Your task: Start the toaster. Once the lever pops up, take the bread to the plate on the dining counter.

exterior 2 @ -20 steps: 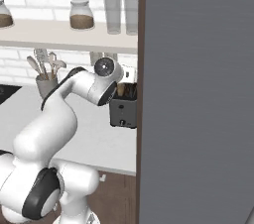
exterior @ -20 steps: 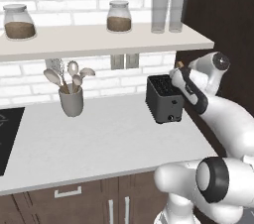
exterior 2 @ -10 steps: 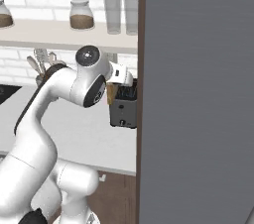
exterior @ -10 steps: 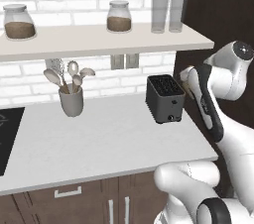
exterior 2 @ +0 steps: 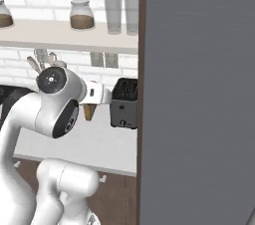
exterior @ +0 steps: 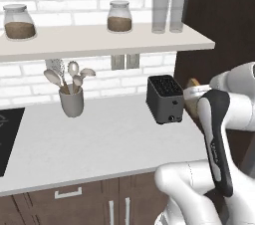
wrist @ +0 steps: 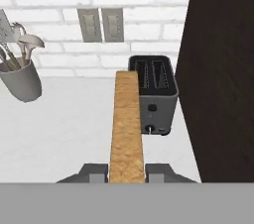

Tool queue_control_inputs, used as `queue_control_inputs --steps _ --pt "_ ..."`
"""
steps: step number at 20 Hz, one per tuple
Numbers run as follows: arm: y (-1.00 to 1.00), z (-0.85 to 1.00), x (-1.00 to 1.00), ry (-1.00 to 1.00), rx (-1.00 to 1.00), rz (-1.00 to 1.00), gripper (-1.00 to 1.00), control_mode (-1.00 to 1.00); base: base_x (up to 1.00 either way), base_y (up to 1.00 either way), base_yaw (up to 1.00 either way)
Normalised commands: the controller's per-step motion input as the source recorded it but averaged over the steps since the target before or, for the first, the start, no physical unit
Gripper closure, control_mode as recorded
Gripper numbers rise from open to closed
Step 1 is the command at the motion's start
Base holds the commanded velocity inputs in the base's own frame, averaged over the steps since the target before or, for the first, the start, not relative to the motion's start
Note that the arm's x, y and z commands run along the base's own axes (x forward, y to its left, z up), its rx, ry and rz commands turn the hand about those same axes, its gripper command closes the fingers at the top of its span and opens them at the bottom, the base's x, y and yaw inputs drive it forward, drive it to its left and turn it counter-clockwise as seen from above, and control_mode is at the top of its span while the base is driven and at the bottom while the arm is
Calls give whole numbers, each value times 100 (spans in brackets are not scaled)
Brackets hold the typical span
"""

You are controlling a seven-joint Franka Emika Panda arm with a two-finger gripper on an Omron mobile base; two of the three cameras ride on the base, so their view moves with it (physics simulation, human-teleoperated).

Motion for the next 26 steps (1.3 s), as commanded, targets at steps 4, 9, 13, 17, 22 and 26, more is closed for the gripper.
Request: queue_control_inputs --steps 4,9,13,17,22,26 --pt "3 0 -6 -2 0 2 100 -100 0 0 0" --pt "0 0 0 0 0 0 100 -100 0 0 0" --pt "0 0 -6 0 0 0 100 100 -23 0 1" --pt "0 0 0 0 0 0 100 100 -43 29 56" --pt "0 0 0 0 0 0 100 100 -31 25 99" --pt "0 0 0 0 0 0 100 100 -16 0 100"
